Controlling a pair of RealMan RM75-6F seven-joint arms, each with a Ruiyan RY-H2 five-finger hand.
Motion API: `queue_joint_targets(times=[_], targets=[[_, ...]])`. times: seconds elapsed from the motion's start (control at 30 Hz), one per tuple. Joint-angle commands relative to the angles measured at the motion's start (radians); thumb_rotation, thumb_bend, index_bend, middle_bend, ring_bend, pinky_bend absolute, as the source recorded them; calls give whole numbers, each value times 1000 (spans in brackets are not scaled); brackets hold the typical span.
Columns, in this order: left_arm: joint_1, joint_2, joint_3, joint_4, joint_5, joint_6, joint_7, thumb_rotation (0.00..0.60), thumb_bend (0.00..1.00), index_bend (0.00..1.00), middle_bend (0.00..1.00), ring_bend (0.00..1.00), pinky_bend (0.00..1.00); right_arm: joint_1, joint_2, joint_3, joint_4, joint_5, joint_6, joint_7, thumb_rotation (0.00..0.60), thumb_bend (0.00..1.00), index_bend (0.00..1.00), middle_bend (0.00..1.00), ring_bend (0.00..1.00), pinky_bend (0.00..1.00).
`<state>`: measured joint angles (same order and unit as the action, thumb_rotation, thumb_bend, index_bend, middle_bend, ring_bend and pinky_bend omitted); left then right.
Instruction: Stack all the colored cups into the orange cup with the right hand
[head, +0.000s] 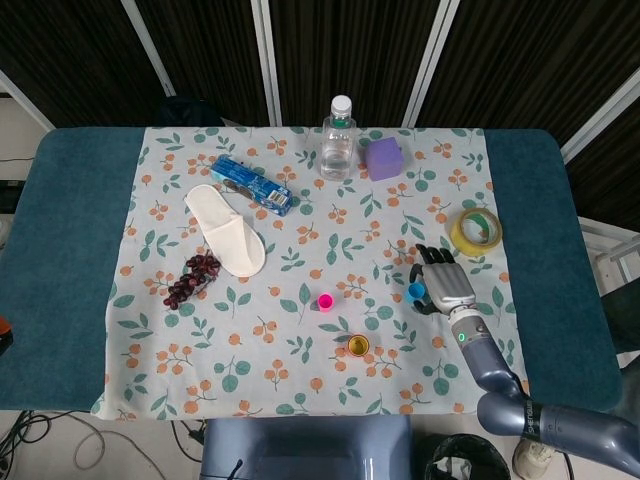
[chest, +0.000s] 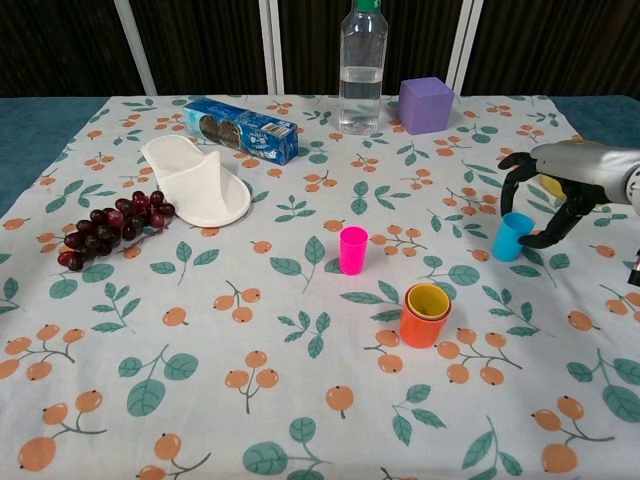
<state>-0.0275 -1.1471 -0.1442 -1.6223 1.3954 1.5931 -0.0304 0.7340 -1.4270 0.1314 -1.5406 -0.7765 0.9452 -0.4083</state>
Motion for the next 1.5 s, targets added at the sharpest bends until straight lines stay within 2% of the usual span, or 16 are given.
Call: queue_joint_targets(times=[0.03, 0.6, 0.87, 1.07, 1.2, 1.4, 1.5], targets=[[0, 0, 0, 0, 0, 0, 0, 600, 755, 145, 12, 0, 0, 0, -2, 3, 3, 3, 2, -1, 600, 364, 453, 0, 0, 46], [1, 0, -1, -1, -2, 1, 0, 600, 755, 145, 11, 0, 0, -2, 3, 11, -21, -7, 20, -13, 600, 385, 516, 0, 11, 65], [0, -1, -1, -1, -2, 0, 0, 600, 755, 145, 12, 0, 0, -20, 78, 9, -157, -75, 72, -27, 600, 385, 516, 0, 11, 65], [0, -3, 0, -4, -1, 0, 0, 600, 755, 145, 12, 0, 0, -72, 168, -30, -340, -198, 163, -43, 600, 384, 516, 0, 11, 65], [0, -3, 1, -7, 2, 1, 2, 600, 755, 145, 12, 0, 0, -119, 195, -81, -437, -299, 220, -51, 600, 384, 516, 0, 11, 65], [1, -5, 1, -7, 2, 3, 4, 600, 755, 145, 12, 0, 0, -167, 197, -142, -510, -410, 268, -72, 600, 384, 516, 0, 11, 65], [1, -5, 1, -7, 3, 3, 4, 600, 755, 145, 12, 0, 0, -184, 184, -154, -519, -444, 284, -80, 600, 384, 516, 0, 11, 65]])
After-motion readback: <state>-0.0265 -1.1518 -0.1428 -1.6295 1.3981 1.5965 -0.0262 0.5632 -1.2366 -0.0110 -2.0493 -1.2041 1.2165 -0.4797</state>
